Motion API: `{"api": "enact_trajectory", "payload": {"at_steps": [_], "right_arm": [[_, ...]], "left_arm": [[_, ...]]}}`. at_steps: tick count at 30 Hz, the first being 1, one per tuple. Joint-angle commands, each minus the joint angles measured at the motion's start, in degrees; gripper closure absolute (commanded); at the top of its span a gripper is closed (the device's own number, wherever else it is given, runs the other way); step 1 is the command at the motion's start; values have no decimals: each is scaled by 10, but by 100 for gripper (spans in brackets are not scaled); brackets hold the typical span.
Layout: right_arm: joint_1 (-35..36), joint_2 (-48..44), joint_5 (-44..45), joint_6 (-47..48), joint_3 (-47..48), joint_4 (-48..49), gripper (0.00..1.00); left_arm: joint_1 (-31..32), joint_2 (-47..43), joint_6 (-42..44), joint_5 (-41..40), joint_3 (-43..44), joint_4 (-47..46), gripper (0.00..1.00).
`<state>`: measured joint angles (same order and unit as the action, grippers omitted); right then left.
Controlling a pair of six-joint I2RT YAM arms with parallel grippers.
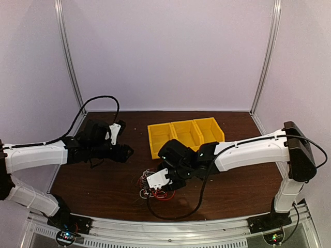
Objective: Untangle the cables
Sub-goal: Pick up one of the twisted cables from the tangled cable pile.
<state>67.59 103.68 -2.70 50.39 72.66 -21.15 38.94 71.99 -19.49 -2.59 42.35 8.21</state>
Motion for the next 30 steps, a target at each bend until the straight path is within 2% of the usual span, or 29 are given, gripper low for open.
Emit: {"api": "enact_trajectory", "payload": {"at_steps": [1, 8, 23, 26, 30], "right_arm": [[21, 5, 42, 32, 15, 5, 49], [40, 23, 58, 59, 34, 10, 61], [47, 55, 59, 108, 54, -33, 68], [47, 58, 57, 104, 58, -28, 74], [47, 56, 50, 98, 67, -28, 77]], "left_arm": [[-4, -6, -2, -3, 15, -7, 25], [-4, 5, -10, 9, 18, -6, 25], [-4, 10, -10, 11, 20, -5, 25], [-4, 9, -10, 11, 19, -3, 25], [-4, 12, -9, 13, 20, -4, 25]]}}
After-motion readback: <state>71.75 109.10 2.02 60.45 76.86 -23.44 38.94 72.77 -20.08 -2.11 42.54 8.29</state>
